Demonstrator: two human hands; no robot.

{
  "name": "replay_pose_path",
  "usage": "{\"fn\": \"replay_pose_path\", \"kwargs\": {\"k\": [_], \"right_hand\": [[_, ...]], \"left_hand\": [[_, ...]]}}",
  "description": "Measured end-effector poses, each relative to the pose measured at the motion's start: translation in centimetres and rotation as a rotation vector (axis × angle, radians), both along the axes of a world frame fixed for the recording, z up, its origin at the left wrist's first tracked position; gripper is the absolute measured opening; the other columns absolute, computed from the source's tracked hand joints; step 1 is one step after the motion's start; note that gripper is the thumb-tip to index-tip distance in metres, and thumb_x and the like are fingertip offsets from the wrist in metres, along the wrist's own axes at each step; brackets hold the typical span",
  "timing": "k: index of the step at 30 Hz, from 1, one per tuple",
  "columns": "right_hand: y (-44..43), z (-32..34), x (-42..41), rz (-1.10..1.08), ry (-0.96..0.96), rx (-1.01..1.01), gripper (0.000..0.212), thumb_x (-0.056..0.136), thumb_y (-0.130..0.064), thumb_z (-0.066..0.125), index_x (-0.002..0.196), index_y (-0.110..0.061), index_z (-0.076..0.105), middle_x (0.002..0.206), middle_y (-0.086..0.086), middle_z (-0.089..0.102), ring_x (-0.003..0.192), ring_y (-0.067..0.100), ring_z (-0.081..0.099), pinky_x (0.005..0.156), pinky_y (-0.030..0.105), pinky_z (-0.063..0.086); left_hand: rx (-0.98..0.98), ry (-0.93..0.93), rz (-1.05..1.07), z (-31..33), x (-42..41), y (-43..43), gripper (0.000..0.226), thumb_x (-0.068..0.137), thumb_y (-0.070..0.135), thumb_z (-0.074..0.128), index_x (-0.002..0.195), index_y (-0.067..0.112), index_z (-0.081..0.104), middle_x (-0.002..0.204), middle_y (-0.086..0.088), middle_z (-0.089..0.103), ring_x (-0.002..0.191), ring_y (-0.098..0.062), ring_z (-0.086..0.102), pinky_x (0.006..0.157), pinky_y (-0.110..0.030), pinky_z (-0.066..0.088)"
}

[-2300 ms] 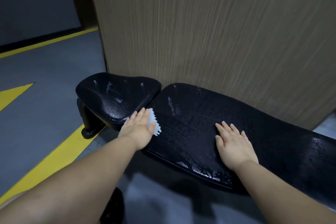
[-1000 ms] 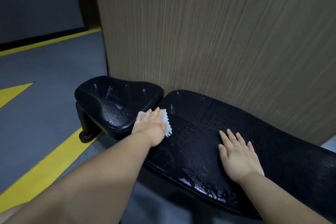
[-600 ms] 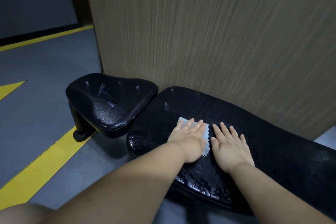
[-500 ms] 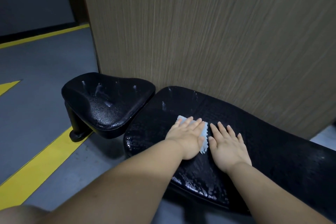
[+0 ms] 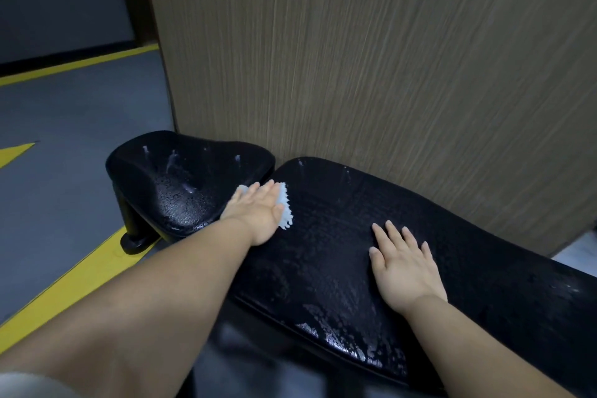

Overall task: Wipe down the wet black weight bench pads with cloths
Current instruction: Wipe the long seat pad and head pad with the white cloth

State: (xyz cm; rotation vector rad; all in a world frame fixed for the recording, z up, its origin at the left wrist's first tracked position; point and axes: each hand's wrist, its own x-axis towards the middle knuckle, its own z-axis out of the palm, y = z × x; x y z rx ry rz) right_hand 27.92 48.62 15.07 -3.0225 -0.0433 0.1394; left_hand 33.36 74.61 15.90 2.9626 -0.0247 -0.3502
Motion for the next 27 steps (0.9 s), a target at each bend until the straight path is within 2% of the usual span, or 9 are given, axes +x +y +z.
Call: {"fn": "replay_pose_path", "kwargs": {"k": [6,14,19,27], "right_hand": [[0.1,0.0,0.3,-0.006,0.0,-0.006,0.053,0.101,-0.043,0.01,0.153,-0.034,0.001,0.161,-0.009,-0.003,0.148,0.016,-0.007,0.12,0.041,-0.002],[0.4,-0.2,0.7,-0.011,-0.007,0.002,0.054,0.101,-0.043,0.01,0.153,-0.034,0.001,0.161,-0.008,-0.004,0.148,0.016,-0.007,0.12,0.042,-0.001],[0.3,-0.3,0.9,-0.006,-0.011,-0.004,0.054,0.101,-0.044,0.009,0.153,-0.034,0.001,0.161,-0.009,-0.005,0.148,0.016,-0.008,0.12,0.042,-0.001],[0.3,-0.1,1.0,-0.002,-0.007,0.012,0.053,0.101,-0.044,0.01,0.152,-0.035,-0.001,0.16,-0.011,-0.007,0.147,0.014,-0.01,0.12,0.04,-0.004]], "left_hand": [[0.052,0.016,0.042,0.0,0.0,-1.0,0.056,0.105,0.037,0.009,0.155,0.02,-0.008,0.163,0.006,-0.012,0.15,-0.018,-0.012,0.12,-0.043,-0.009],[0.018,-0.037,-0.265,0.0,-0.9,-8.3,0.056,0.106,0.037,0.013,0.156,0.022,-0.007,0.163,0.008,-0.012,0.149,-0.015,-0.014,0.12,-0.038,-0.009],[0.004,-0.059,-0.36,-0.3,0.5,-10.9,0.055,0.106,0.039,0.013,0.156,0.023,-0.003,0.163,0.009,-0.009,0.149,-0.013,-0.013,0.12,-0.037,-0.01],[-0.046,-0.044,-0.289,-0.2,3.7,-8.5,0.053,0.106,0.037,0.012,0.156,0.026,-0.003,0.163,0.012,-0.008,0.149,-0.01,-0.012,0.121,-0.035,-0.008]]}}
